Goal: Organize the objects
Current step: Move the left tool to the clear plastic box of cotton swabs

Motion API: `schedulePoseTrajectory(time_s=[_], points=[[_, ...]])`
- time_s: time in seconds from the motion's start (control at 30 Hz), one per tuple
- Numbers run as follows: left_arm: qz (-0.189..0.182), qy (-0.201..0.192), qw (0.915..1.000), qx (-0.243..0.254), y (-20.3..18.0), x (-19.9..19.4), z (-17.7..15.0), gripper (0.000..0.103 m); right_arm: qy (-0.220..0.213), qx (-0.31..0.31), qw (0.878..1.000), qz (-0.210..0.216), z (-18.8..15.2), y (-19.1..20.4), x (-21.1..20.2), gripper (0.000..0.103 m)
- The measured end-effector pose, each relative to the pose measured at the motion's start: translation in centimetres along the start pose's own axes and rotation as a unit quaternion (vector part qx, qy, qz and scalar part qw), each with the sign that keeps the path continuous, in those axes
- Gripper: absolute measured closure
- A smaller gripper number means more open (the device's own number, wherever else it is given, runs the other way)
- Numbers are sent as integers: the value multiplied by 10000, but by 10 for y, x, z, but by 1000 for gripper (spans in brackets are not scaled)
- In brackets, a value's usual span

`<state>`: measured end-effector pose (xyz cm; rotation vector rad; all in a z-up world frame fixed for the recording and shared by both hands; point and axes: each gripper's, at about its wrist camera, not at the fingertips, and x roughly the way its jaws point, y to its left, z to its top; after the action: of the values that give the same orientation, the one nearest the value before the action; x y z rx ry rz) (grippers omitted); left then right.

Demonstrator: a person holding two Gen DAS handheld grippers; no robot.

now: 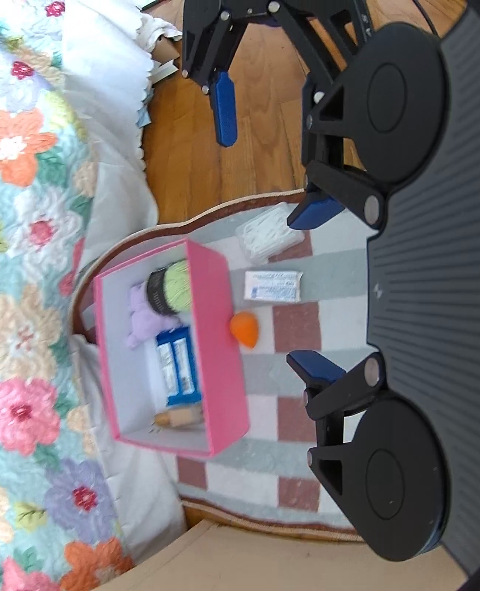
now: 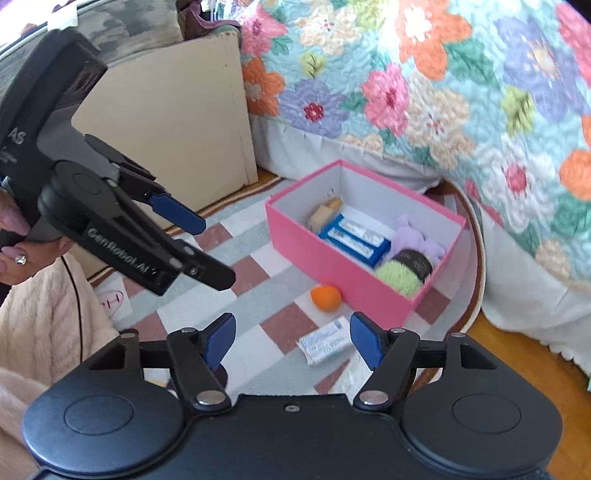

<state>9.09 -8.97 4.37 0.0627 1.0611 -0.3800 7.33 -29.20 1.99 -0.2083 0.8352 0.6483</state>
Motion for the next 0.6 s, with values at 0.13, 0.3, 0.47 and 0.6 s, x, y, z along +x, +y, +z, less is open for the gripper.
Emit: schedulePoseTrajectory(time_s=[0.13, 0.3, 0.47, 0.6], points=[[-119, 85, 9998, -151, -7, 34, -7, 32, 60, -4, 10000, 21, -24, -14, 22, 29], [-196, 111, 9991, -359, -11, 78, -12, 32, 195, -269, 9994, -123, -56, -22, 60, 28], [-351, 214, 9982, -436, -18, 117, -16, 34, 217, -438, 9985, -262, -80, -30, 98, 28], [-402, 295, 9984, -272, -32, 153, -14, 38, 226, -526, 9971, -508, -91, -39, 124, 28]])
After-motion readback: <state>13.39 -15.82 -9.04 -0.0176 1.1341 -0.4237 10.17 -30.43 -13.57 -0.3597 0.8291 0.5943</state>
